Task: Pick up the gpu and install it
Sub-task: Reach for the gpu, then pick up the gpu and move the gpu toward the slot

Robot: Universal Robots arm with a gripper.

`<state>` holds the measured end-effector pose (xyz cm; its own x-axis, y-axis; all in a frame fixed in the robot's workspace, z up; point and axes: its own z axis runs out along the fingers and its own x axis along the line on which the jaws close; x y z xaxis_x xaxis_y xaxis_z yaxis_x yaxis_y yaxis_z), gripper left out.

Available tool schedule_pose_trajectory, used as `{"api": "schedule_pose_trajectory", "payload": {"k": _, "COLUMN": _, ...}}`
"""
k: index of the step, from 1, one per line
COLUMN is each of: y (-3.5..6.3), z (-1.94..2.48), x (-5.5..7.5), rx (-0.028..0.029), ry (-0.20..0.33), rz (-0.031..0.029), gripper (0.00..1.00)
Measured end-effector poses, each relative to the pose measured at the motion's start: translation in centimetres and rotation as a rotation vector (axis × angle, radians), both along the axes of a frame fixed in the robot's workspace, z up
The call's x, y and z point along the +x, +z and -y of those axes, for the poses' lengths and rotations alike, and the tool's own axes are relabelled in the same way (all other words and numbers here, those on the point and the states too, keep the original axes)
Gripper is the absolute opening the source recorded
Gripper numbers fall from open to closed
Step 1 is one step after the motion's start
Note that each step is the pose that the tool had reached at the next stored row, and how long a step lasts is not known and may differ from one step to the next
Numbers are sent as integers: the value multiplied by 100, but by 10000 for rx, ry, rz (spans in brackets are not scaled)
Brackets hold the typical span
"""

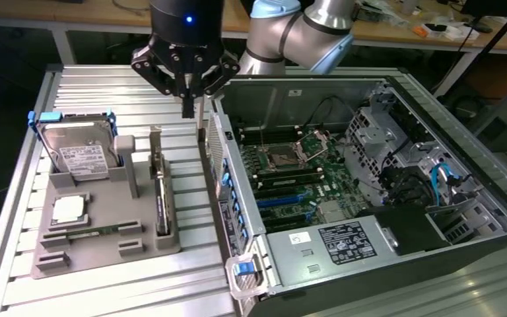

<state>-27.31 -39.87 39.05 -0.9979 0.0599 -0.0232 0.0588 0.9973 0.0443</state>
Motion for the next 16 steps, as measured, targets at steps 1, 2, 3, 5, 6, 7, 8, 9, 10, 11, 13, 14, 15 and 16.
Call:
{"api": "schedule_pose_trajectory", "payload": {"k": 1, "y": -1, "z": 0, "x": -25, "rx": 0, "ry": 1, "rz": -1, "gripper": 11}}
{"api": "schedule_pose_trajectory", "payload": {"k": 2, "y": -1, "z": 0, "x": -50, "rx": 0, "ry": 2, "rz": -2, "gripper": 11}}
{"api": "schedule_pose_trajectory", "payload": {"k": 3, "y": -1, "z": 0, "x": -71, "rx": -1, "ry": 3, "rz": -4, "gripper": 11}}
{"api": "schedule_pose_trajectory", "payload": {"k": 5, "y": -2, "z": 0, "x": -107, "rx": 1, "ry": 4, "rz": -4, "gripper": 11}}
{"api": "schedule_pose_trajectory", "payload": {"k": 6, "y": -2, "z": 0, "x": -116, "rx": 0, "ry": 3, "rz": -4, "gripper": 11}}
{"api": "schedule_pose_trajectory", "payload": {"k": 7, "y": -2, "z": 0, "x": -117, "rx": 0, "ry": 5, "rz": -5, "gripper": 11}}
{"api": "schedule_pose_trajectory", "payload": {"k": 8, "y": -2, "z": 0, "x": -118, "rx": 0, "ry": 4, "rz": -5, "gripper": 11}}
{"api": "schedule_pose_trajectory", "payload": {"k": 9, "y": -2, "z": 0, "x": -118, "rx": 0, "ry": 4, "rz": -5, "gripper": 11}}
{"api": "schedule_pose_trajectory", "payload": {"k": 10, "y": -2, "z": 0, "x": -118, "rx": 0, "ry": 4, "rz": -5, "gripper": 11}}
{"api": "schedule_pose_trajectory", "payload": {"k": 11, "y": -2, "z": 0, "x": -118, "rx": 0, "ry": 4, "rz": -5, "gripper": 11}}
{"api": "schedule_pose_trajectory", "payload": {"k": 13, "y": -2, "z": -1, "x": -118, "rx": 0, "ry": 4, "rz": -5, "gripper": 11}}
{"api": "schedule_pose_trajectory", "payload": {"k": 14, "y": -2, "z": 0, "x": -118, "rx": 0, "ry": 4, "rz": -5, "gripper": 11}}
{"api": "schedule_pose_trajectory", "payload": {"k": 15, "y": -2, "z": -1, "x": -118, "rx": 0, "ry": 4, "rz": -5, "gripper": 11}}
{"api": "schedule_pose_trajectory", "payload": {"k": 16, "y": -2, "z": -1, "x": -118, "rx": 0, "ry": 4, "rz": -5, "gripper": 11}}
